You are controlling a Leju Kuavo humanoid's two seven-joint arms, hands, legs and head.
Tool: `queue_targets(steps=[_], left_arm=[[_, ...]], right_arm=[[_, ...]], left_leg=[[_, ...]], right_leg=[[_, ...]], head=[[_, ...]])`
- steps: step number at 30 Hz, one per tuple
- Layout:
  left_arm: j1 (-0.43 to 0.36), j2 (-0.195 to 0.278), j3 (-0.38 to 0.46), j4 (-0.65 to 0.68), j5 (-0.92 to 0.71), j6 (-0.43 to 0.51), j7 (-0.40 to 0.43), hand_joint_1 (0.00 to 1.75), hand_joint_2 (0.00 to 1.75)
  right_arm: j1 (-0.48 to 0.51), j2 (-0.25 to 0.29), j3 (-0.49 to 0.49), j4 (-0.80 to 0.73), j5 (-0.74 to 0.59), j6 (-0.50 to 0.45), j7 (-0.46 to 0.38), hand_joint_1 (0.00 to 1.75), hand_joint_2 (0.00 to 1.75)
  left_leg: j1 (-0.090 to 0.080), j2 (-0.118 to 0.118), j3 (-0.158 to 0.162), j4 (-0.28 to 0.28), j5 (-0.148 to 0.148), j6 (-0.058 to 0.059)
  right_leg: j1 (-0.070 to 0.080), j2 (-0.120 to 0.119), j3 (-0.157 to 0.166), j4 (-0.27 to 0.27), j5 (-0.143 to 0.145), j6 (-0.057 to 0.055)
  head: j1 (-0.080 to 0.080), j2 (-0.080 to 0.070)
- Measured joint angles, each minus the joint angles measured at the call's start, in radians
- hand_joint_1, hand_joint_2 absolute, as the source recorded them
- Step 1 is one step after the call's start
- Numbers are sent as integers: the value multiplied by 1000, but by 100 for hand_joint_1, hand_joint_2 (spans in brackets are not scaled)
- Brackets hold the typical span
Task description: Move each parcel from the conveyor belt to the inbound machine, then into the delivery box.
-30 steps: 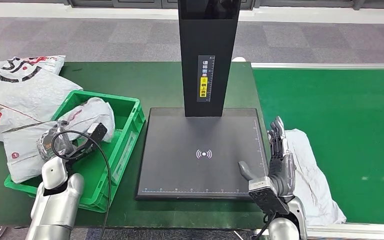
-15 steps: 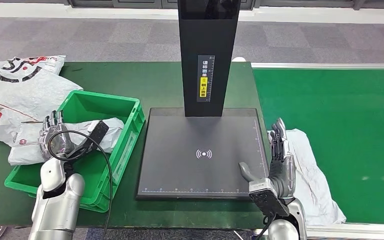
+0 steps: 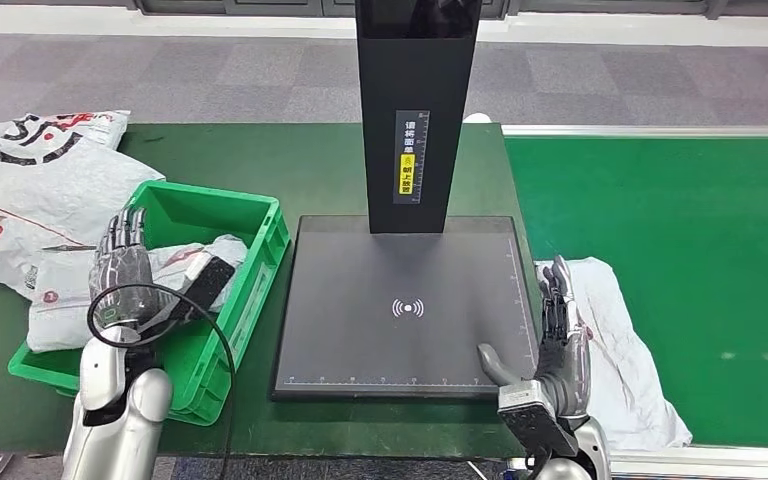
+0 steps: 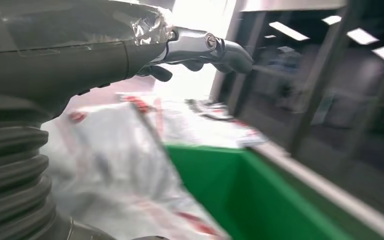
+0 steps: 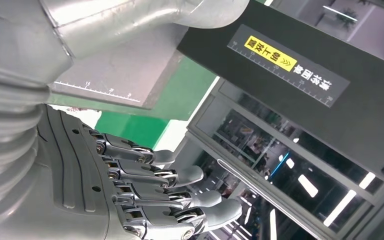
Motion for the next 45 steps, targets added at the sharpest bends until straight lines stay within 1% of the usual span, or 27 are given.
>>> queue_targets(steps=[5, 9, 12, 13, 17, 19, 20, 22, 29, 32, 37, 41, 43, 45], left_arm=[[72, 21, -88, -159, 64, -42, -32, 0, 175], [102, 57, -140, -232, 154, -113, -87, 0, 175], [115, 82, -164, -266, 212, -150, -128, 0, 175], [120, 92, -171, -276, 256, -169, -155, 0, 175], [136, 134, -201, -319, 493, -257, -334, 0, 175], [137, 147, -211, -341, 599, -289, -394, 0, 175], [136, 150, -216, -348, 638, -299, -410, 0, 175], [129, 153, -223, -352, 674, -304, -418, 0, 175], [109, 150, -245, -333, 693, -304, -420, 0, 175], [99, 138, -266, -302, 732, -317, -454, 0, 175], [93, 110, -311, -260, 785, -323, -534, 0, 175], [100, 98, -333, -259, 817, -346, -603, 0, 175], [114, 93, -346, -269, 826, -358, -634, 0, 175], [126, 90, -356, -279, 833, -366, -652, 0, 175]], right_arm=[[-9, 0, 0, 2, -10, 3, 0, 0, 175], [-10, 0, 0, 3, -15, 2, 0, 0, 175], [-10, -1, 0, 4, -21, 2, -1, 0, 175], [-11, -1, 0, 4, -24, 2, -2, 0, 175], [-16, -4, 0, 10, -46, -2, -7, 0, 175], [-18, -6, 0, 12, -55, -6, -9, 0, 175], [-19, -7, 0, 12, -58, -8, -9, 0, 175], [-19, -7, 0, 12, -61, -10, -6, 0, 175], [-19, -7, 0, 12, -52, -9, 4, 0, 175], [-22, -7, 0, 13, -20, -9, 33, 0, 175], [-23, -7, 0, 21, 77, -24, 103, 0, 175], [-31, -8, -14, 70, 244, -83, 215, 0, 175], [-44, -12, -44, 123, 350, -132, 289, 0, 175], [-60, -19, -91, 185, 418, -169, 333, 0, 175]], left_leg=[[0, 0, 0, 0, 0, 0], [0, 0, 0, 0, 0, 0], [0, 0, 0, 0, 0, 0], [0, 0, 0, 0, 0, 0], [0, 0, 0, 0, 0, 0], [0, 0, 0, 0, 0, 0], [0, 0, 0, 0, 0, 0], [0, -1, 0, 0, 0, 0], [0, 0, 1, 0, 0, 0], [0, 0, 1, 0, 1, 0], [0, 0, 0, 0, 0, 0], [0, 0, 0, 0, 0, 0], [0, 0, 0, 0, 0, 0], [0, -1, 0, 0, 0, 0]], right_leg=[[0, -1, 0, 0, 0, 0], [0, 0, 0, 0, 0, 0], [1, 0, 0, 0, 0, 0], [1, -1, 0, 0, 0, 0], [1, 0, 0, 0, 0, 0], [0, -1, 0, 0, 0, 0], [0, -1, 0, 0, 0, 0], [0, -1, 0, 0, 0, 0], [0, 0, 0, 0, 0, 0], [0, 0, 0, 0, 0, 0], [0, 0, 0, 0, 0, 0], [0, 0, 0, 0, 0, 0], [0, 0, 0, 0, 0, 0], [0, -1, 0, 0, 0, 0]], head=[[0, 0], [0, 0], [0, 0], [0, 0], [0, 0], [0, 0], [0, 0], [0, 0], [0, 0], [0, 0], [0, 0], [0, 0], [0, 0], [0, 0]])
